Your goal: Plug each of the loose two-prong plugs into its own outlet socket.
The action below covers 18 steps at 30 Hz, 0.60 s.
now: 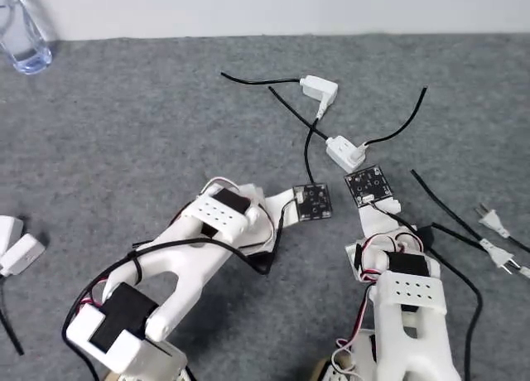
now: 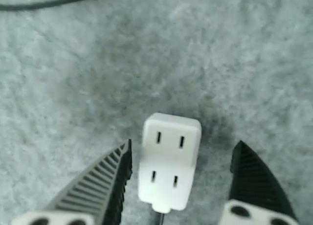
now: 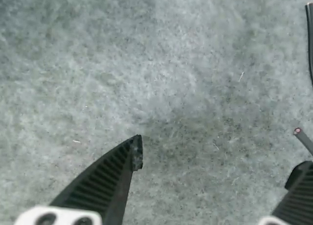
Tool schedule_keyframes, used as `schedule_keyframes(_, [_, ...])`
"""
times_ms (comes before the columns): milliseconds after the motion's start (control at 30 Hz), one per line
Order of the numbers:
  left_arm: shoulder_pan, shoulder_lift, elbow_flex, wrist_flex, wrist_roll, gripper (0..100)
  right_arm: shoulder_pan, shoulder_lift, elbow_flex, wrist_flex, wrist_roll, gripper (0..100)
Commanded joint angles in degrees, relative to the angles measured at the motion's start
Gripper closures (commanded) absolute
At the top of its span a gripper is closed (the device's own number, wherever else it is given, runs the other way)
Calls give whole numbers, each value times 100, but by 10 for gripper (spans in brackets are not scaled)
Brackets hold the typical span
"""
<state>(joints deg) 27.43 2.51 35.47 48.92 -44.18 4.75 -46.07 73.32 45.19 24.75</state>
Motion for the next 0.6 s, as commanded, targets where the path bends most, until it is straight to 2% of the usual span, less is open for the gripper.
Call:
schedule_keyframes(0, [-53,-211,-989,941,334,688,75,-92,-378,-57,79,561])
schedule_keyframes(167, [-53,-492,-2097,2075,914,690,198,-92,-1046,848,35,561])
schedule_keyframes(367, [-141,-1767,-2413,2541,1969,690,330,-92,-1758,1631,62,561])
schedule_keyframes(467, [-589,-2505,-2404,2875,2154,690,453,-48,-2154,2053,185,561])
schedule_keyframes(567, [-1591,-3103,-2396,3253,2303,690,804,-40,-2848,2791,870,561])
